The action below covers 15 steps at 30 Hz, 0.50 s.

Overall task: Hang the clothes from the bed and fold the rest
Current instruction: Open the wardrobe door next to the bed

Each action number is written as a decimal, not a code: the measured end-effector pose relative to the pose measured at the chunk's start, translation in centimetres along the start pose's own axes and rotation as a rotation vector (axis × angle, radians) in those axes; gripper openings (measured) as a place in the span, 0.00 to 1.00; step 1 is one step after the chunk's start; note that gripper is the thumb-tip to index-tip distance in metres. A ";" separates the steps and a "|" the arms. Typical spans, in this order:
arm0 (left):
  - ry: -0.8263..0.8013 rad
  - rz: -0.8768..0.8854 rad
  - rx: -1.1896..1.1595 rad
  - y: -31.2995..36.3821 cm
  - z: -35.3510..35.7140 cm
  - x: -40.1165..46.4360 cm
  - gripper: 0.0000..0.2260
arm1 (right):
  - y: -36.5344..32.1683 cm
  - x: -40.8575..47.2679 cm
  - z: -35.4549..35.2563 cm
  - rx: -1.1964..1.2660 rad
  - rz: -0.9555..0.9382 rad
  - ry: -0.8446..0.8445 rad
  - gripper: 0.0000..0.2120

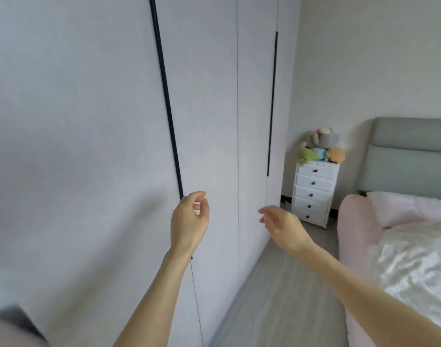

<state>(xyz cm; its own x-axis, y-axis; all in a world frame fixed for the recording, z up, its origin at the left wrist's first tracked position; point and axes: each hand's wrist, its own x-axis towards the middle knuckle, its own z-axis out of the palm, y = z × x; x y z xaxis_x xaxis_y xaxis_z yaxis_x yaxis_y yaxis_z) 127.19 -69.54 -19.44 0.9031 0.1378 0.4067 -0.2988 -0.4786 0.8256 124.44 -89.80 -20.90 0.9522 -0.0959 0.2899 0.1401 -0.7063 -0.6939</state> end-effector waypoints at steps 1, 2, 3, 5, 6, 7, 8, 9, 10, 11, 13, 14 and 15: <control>0.067 0.012 0.026 0.0 -0.4 1.6 0.11 | -0.6 1.9 0.8 0.020 -0.051 0.012 0.12; 0.152 0.014 0.060 -0.2 -0.7 3.6 0.11 | -1.2 4.6 2.0 0.054 -0.119 0.006 0.13; 0.233 0.016 0.090 -0.7 -0.7 5.5 0.11 | -1.7 7.1 3.5 0.079 -0.199 -0.006 0.14; 0.360 0.040 0.148 -1.0 -0.5 8.8 0.12 | -2.7 11.3 5.8 0.060 -0.376 0.001 0.16; 0.415 0.057 0.192 -1.1 -0.2 10.4 0.12 | -3.2 13.7 7.0 0.030 -0.476 0.012 0.17; 0.462 0.075 0.241 -1.4 0.2 12.0 0.12 | -3.8 15.8 7.8 -0.005 -0.568 0.028 0.18; 0.509 0.093 0.295 -1.6 0.6 13.3 0.12 | -4.4 17.7 8.4 -0.035 -0.649 0.055 0.19; 0.563 0.117 0.354 -1.9 1.1 14.7 0.11 | -5.0 20.1 9.3 -0.053 -0.733 0.091 0.20; 0.615 0.144 0.404 -2.1 1.6 15.7 0.10 | -5.4 21.9 9.9 -0.059 -0.801 0.133 0.22; 0.669 0.166 0.454 -2.3 2.1 16.6 0.09 | -5.8 23.7 10.4 -0.054 -0.859 0.168 0.23; 0.784 0.183 0.545 -2.3 3.3 18.3 0.07 | -6.3 27.2 11.5 -0.056 -0.982 0.234 0.24; 0.843 0.150 0.564 -2.4 4.0 19.1 0.08 | -6.1 29.1 12.1 -0.065 -1.060 0.254 0.23; 0.887 0.099 0.557 -2.2 4.5 19.6 0.08 | -5.7 30.6 12.5 -0.086 -1.140 0.288 0.22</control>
<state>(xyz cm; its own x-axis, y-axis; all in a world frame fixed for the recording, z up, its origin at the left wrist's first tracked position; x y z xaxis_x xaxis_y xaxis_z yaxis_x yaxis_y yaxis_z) 146.99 -69.68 -15.07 0.2656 0.5542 0.7888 0.0282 -0.8224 0.5683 156.18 -79.91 -16.34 0.1905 0.4743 0.8595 0.8413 -0.5301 0.1061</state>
